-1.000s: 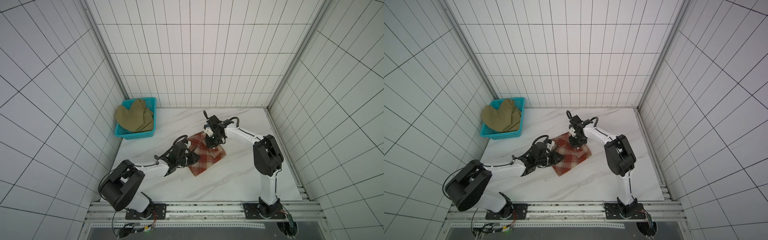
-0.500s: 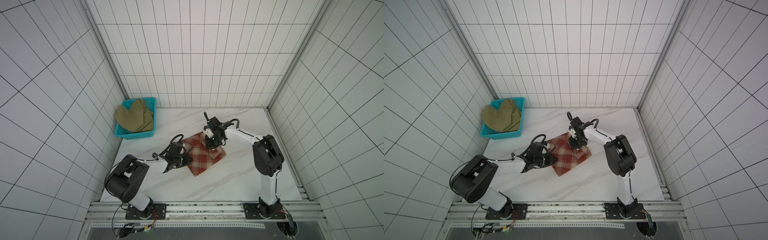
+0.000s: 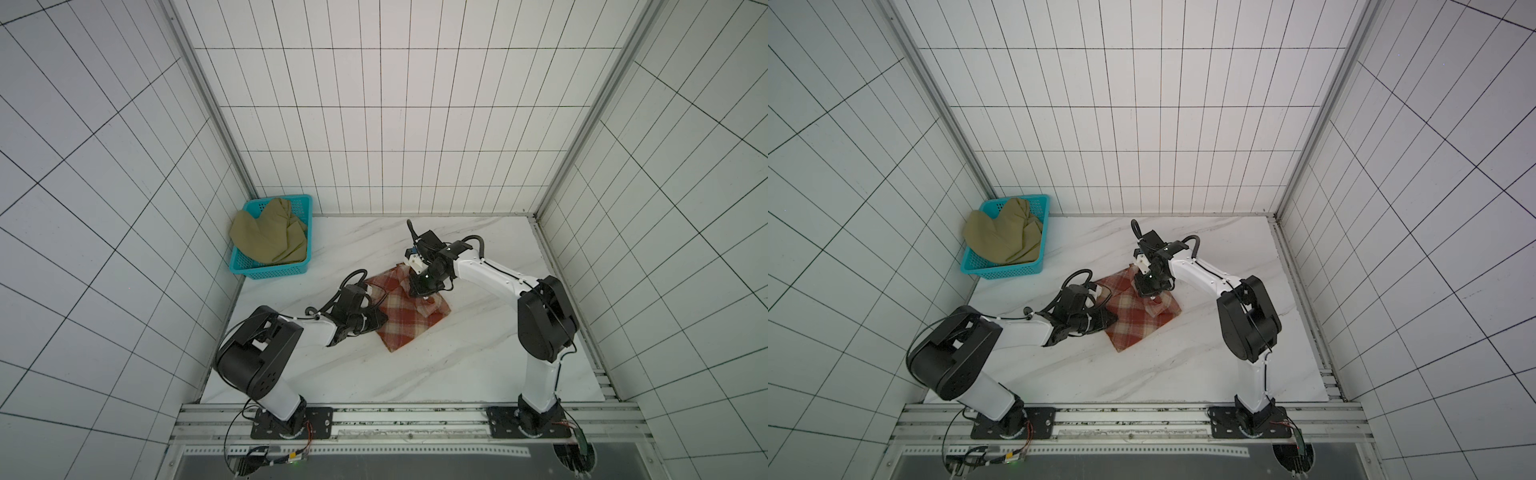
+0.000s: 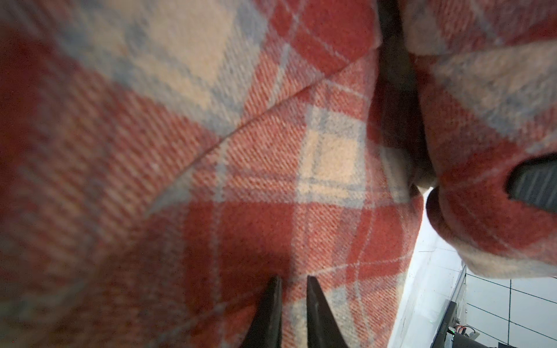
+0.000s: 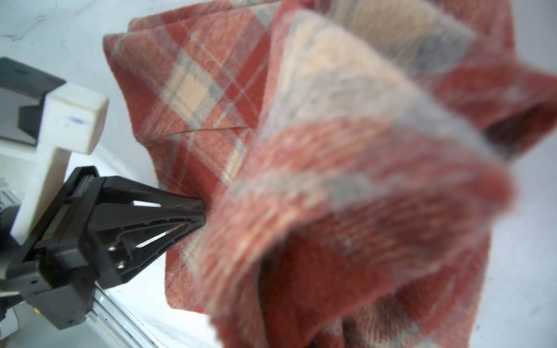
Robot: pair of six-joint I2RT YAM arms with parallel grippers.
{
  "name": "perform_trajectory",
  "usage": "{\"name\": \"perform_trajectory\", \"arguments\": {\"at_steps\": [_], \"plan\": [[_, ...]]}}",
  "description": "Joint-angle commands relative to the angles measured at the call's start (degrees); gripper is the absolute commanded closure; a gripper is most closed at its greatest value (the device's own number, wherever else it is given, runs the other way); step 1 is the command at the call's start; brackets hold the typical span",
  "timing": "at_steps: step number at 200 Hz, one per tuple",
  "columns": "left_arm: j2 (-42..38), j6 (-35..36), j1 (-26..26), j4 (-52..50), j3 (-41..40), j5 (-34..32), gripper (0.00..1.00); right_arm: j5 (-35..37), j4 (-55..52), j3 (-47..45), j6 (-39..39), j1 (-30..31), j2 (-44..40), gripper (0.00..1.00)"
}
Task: Fold and stack skirts
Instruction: Fold the skirt at the center of the table.
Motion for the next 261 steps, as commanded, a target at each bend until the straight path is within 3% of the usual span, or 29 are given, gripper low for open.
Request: {"name": "perform_trajectory", "arguments": {"at_steps": [1,65,133,198,261], "plan": [[2.41,0.23,-0.03,-3.33,-2.05,-1.54,0.82,-2.84,-2.69,4.6,0.0,1.67,-0.58,1.0],[1.51,0.22,-0.16,-3.49,-2.2,-1.77,0.82,-3.84,-1.78,6.11,1.61,4.08,1.36,1.0],[1.11,0.16,-0.23,-3.67,-2.44,-1.76,0.82,-9.63,4.65,3.29,5.0,4.07,1.61,1.0],[-0.85,-0.13,-0.26,-4.16,-2.73,-1.95,0.83,-9.65,8.35,1.54,5.89,4.07,5.59,1.0],[-7.45,-1.49,0.17,-5.69,-3.09,-2.17,0.82,-4.7,12.03,-2.7,5.83,4.14,7.91,1.0]]}}
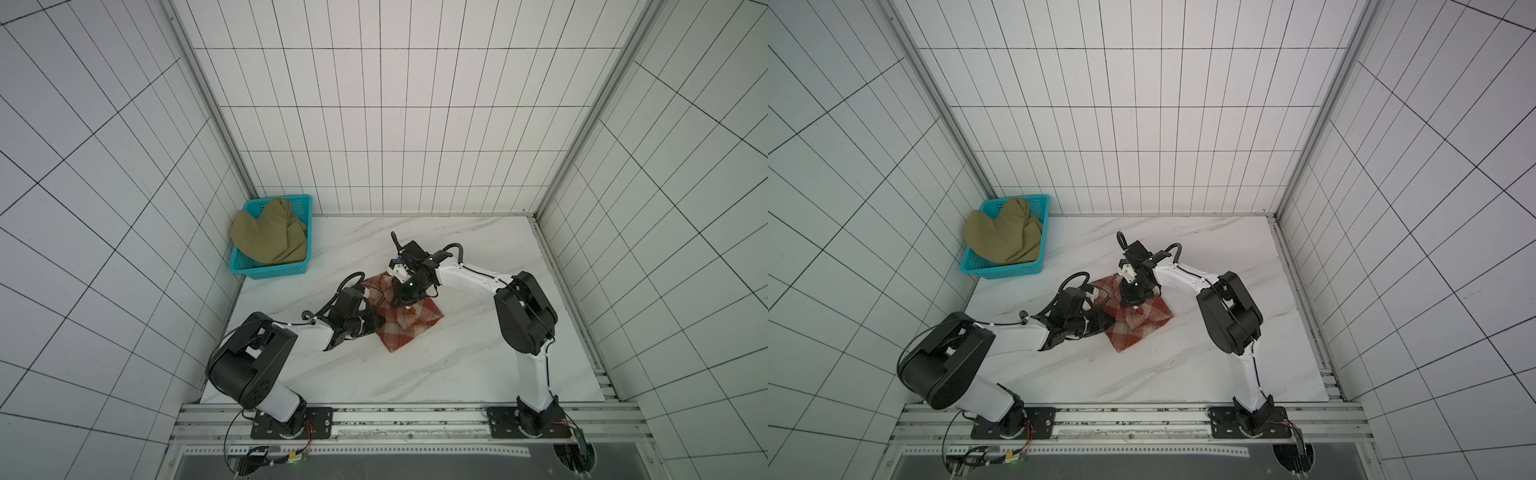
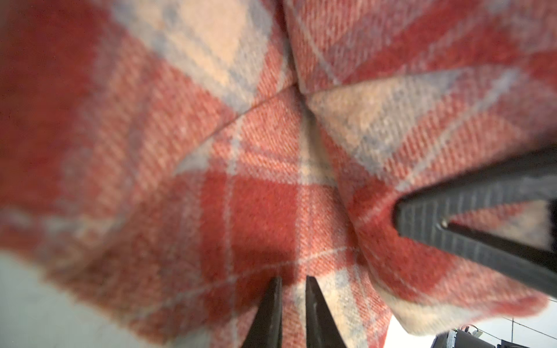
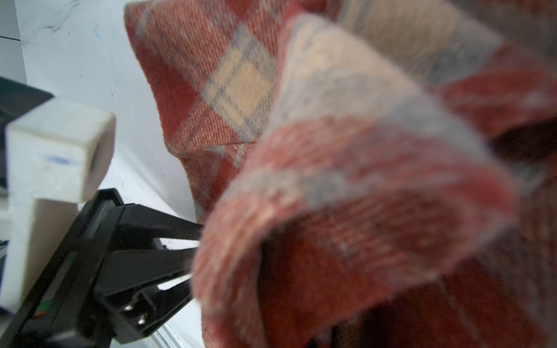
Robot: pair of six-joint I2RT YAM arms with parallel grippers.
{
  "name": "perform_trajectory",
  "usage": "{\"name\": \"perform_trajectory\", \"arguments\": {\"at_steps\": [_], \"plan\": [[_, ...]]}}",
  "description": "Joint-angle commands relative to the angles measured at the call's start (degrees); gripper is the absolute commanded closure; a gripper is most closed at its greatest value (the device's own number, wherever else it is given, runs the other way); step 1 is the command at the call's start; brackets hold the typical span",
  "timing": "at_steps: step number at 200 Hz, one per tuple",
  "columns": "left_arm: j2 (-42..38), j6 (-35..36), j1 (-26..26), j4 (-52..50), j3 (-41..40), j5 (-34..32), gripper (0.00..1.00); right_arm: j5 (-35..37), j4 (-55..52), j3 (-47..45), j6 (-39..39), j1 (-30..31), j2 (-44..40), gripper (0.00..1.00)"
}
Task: Fold and stack skirts
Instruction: Fold the skirt at the center of the table.
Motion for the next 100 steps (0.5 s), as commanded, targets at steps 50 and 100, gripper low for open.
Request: {"name": "perform_trajectory", "arguments": {"at_steps": [50,100], "plan": [[-5.33,-0.16,2.59,-5.23,-0.79,-1.2,0.83,3.62,6.88,-5.99,0.04,1.13,0.41,1.0],[-2.23,-0.38,2.77,-3.55,-0.71,-0.27,0.83,5.4,7.21,-6.01,0.56,1.58,0.48,1.0]]}}
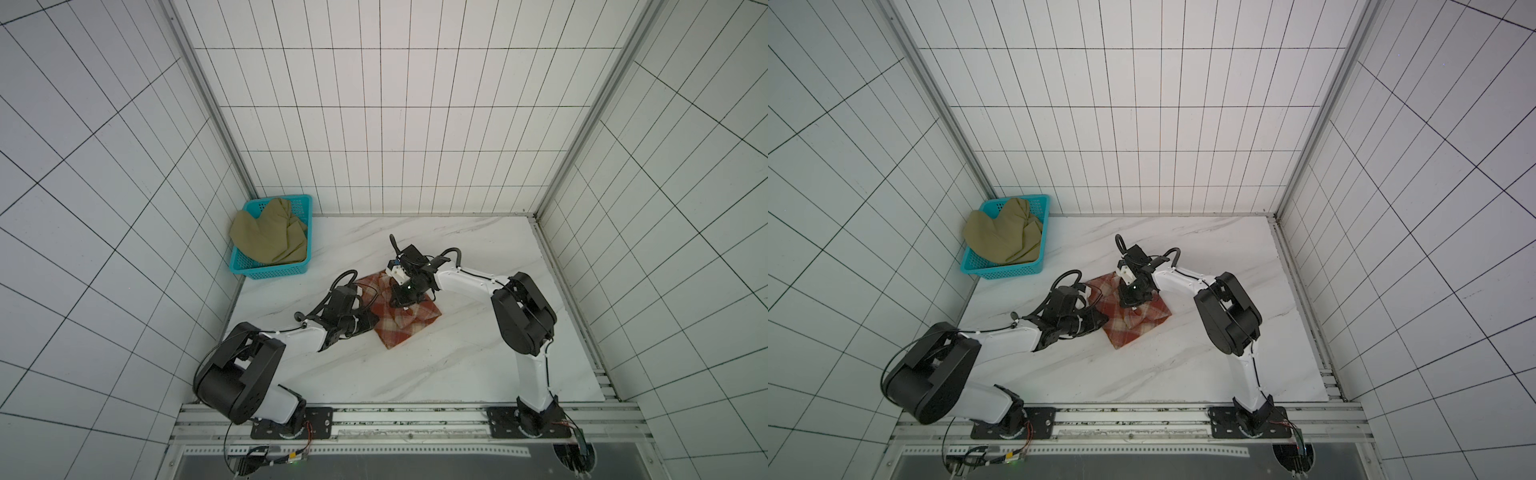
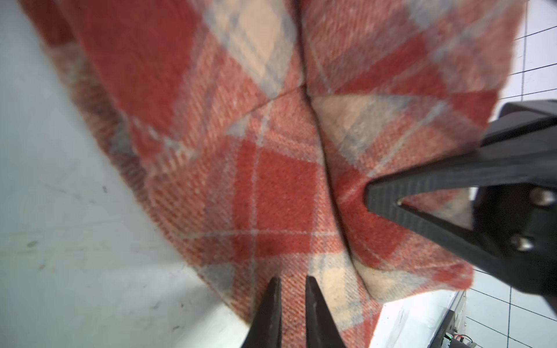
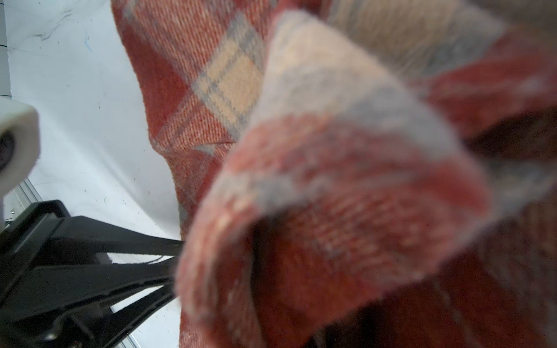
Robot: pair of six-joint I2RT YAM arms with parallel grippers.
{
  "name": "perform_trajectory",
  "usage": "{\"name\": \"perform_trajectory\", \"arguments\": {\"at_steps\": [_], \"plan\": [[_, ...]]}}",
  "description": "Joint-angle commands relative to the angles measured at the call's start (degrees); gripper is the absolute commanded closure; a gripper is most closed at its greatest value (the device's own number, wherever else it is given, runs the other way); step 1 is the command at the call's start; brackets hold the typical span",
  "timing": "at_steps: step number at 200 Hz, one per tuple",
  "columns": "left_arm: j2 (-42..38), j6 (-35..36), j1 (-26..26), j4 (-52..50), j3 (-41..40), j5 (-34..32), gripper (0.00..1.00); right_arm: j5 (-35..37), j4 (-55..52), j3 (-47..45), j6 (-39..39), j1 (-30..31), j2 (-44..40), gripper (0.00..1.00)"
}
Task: Fold and stack skirts
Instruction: Fold the skirt at the center of the table.
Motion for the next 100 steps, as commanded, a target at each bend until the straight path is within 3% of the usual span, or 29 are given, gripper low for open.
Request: {"name": "perform_trajectory", "arguments": {"at_steps": [1,28,70,100], "plan": [[0.98,-0.1,0.13,0.6,-0.5,0.2,0.83,2.86,0.95,-2.86,0.39,0.58,0.46,1.0],[-0.64,-0.21,0.6,-0.22,-0.51,-0.15,0.83,3.46,1.9,-3.3,0.3,1.1,-0.72,0.89],[-5.21,-1.21,6.02,-1.54,-1.26,2.42,0.84,2.45,2.77,-2.87,1.14,1.8,-2.19,0.56],[-7.41,-0.6,10.02,-3.47,-0.8,4.58,0.84,1.06,3.51,-2.49,2.12,2.06,-3.24,0.51]]}}
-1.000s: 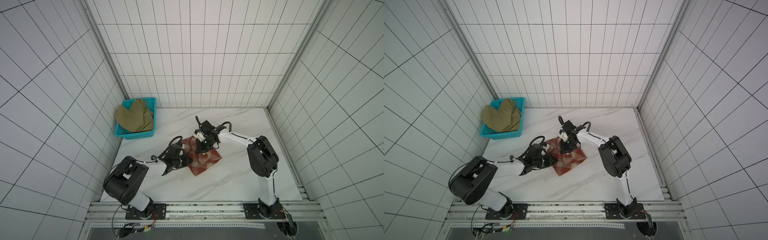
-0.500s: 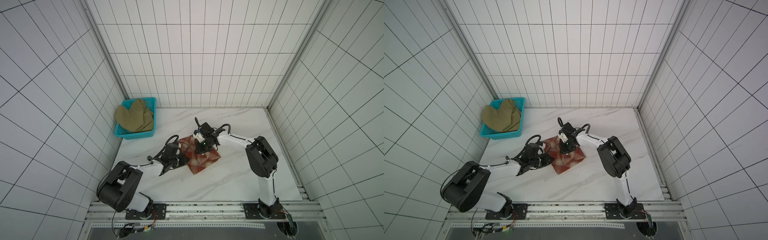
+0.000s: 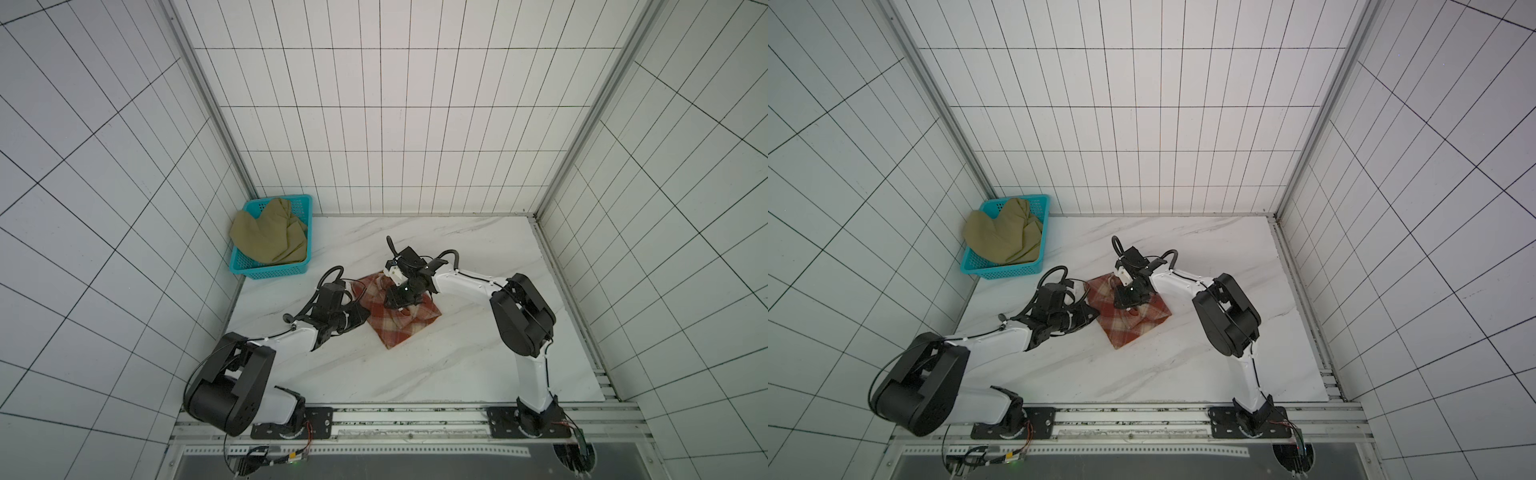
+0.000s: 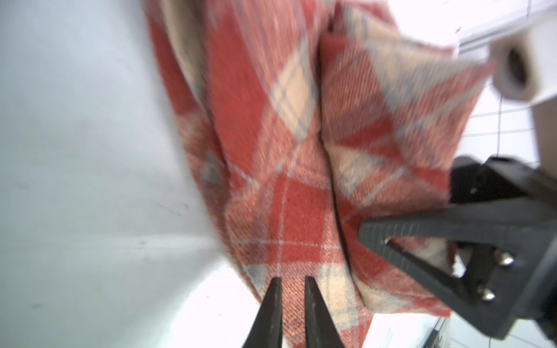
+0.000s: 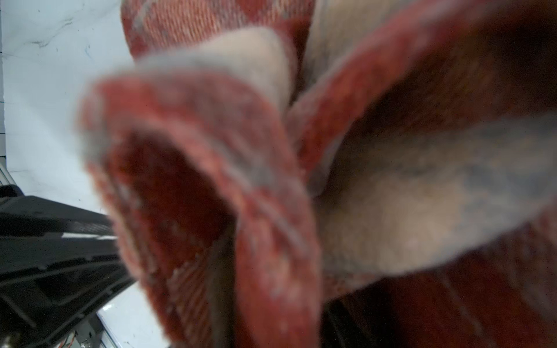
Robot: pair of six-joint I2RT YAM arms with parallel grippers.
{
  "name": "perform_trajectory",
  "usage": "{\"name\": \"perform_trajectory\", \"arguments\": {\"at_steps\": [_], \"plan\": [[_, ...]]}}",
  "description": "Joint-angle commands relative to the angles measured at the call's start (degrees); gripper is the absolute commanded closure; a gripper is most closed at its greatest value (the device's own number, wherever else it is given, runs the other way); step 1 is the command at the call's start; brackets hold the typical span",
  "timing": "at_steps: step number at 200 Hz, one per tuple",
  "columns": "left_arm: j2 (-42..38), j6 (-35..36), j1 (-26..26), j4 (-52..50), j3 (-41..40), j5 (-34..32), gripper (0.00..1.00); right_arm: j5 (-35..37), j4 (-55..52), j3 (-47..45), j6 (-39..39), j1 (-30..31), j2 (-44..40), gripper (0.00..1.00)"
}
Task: Fold and stack skirts
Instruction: Fold the skirt at the center of the table.
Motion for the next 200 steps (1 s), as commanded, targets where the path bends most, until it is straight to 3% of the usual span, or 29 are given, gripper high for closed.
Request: {"name": "perform_trajectory", "arguments": {"at_steps": [1,61,146,162,200], "plan": [[-1.83,0.06,2.46,-1.75,0.06,2.34,0.84,-1.07,0.87,-1.82,0.8,0.51,-2.87,0.5],[-2.62,0.01,3.71,-3.03,1.11,3.64,0.84,-5.52,2.45,-2.24,3.23,0.61,-4.68,0.4],[-3.59,1.04,3.97,-4.58,3.56,4.35,0.84,-7.13,3.83,-3.58,4.07,0.48,-9.55,0.39],[-3.94,1.39,3.96,-5.61,5.87,5.13,0.84,-7.64,5.0,-4.77,4.02,0.37,-10.65,0.44],[-2.13,0.57,3.92,-5.27,11.89,6.75,0.84,-9.2,8.78,-10.19,5.01,-1.17,-12.25,0.68]]}}
